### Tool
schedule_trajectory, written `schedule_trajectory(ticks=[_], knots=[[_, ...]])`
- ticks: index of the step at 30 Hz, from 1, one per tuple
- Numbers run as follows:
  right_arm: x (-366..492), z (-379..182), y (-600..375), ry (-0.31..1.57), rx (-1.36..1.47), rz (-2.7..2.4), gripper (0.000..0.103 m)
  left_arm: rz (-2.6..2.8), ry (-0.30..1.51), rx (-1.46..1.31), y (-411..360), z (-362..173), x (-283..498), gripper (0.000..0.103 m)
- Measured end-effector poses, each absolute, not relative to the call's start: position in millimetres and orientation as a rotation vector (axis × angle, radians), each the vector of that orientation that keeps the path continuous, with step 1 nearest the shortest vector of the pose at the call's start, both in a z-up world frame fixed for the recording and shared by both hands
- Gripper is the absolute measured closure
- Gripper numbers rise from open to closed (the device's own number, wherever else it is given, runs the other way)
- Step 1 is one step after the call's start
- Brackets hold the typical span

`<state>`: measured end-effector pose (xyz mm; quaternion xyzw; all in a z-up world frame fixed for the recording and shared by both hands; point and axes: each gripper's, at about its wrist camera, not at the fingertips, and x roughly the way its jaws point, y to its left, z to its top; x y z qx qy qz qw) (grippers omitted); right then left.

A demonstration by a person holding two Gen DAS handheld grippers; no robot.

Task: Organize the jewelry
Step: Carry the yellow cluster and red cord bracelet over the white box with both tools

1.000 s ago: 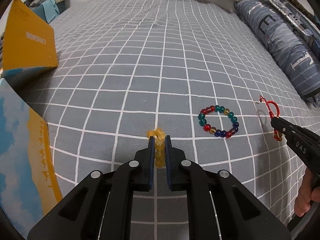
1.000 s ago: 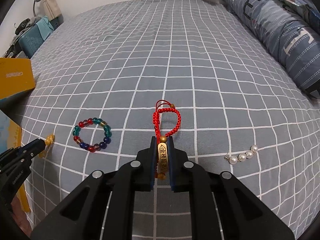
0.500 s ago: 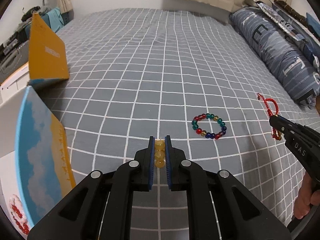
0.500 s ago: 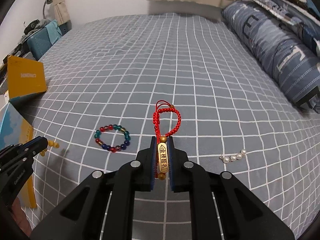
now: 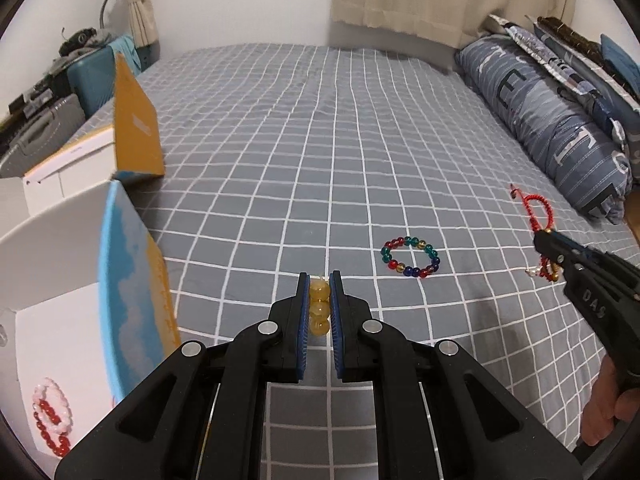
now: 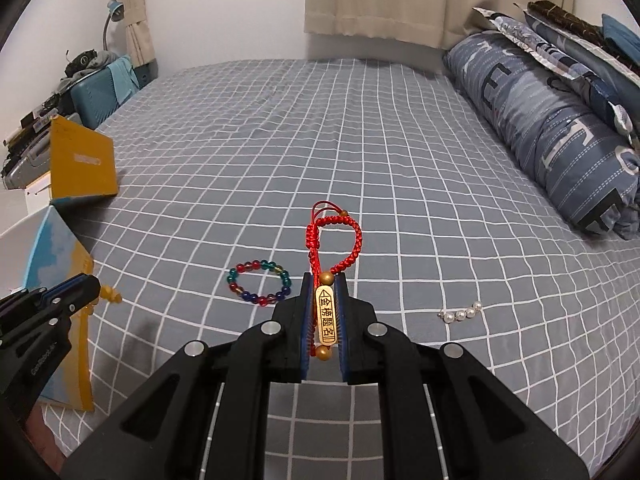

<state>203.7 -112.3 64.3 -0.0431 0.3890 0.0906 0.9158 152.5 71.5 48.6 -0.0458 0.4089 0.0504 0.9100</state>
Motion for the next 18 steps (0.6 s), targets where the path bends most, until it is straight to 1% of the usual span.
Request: schedule_trajectory(ticks=[18], knots=[[163, 86, -72, 0.753, -0.108, 0.26, 0.094, 0.179, 0.777, -0.073, 101, 86, 102, 0.094]])
